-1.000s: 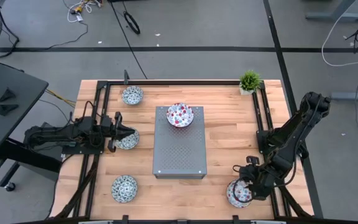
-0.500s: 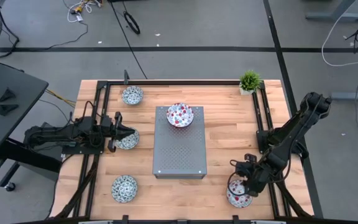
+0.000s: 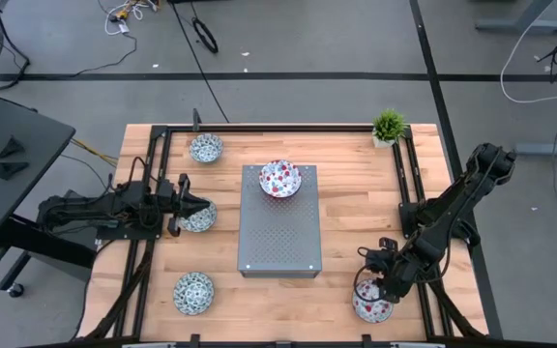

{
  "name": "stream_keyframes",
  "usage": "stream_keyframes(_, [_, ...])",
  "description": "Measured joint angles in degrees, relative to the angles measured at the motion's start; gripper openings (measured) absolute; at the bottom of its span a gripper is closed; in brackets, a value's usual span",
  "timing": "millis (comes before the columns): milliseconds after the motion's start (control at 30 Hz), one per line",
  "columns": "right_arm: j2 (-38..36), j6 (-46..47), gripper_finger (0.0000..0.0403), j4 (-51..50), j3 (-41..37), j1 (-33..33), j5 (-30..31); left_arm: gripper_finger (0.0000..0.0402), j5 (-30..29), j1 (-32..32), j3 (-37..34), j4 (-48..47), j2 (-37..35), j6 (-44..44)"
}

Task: Pick & Place Mini bowls
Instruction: Put the red bowl on top of the red bowl on the shelf

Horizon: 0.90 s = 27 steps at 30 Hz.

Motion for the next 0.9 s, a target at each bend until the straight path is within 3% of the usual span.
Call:
stream_keyframes(267, [0.0, -1.3, 0.0212, 1.2, -0.2, 0.0, 0.0, 0.0032, 0.0, 0.0, 0.0, 0.0, 0.0, 0.0])
stream_keyframes(900, [0.0, -1.3, 0.0084, 2.0, -0.2, 0.0, -1.1, 0.0032, 0.0, 0.0, 0.0, 0.0, 0.0, 0.0])
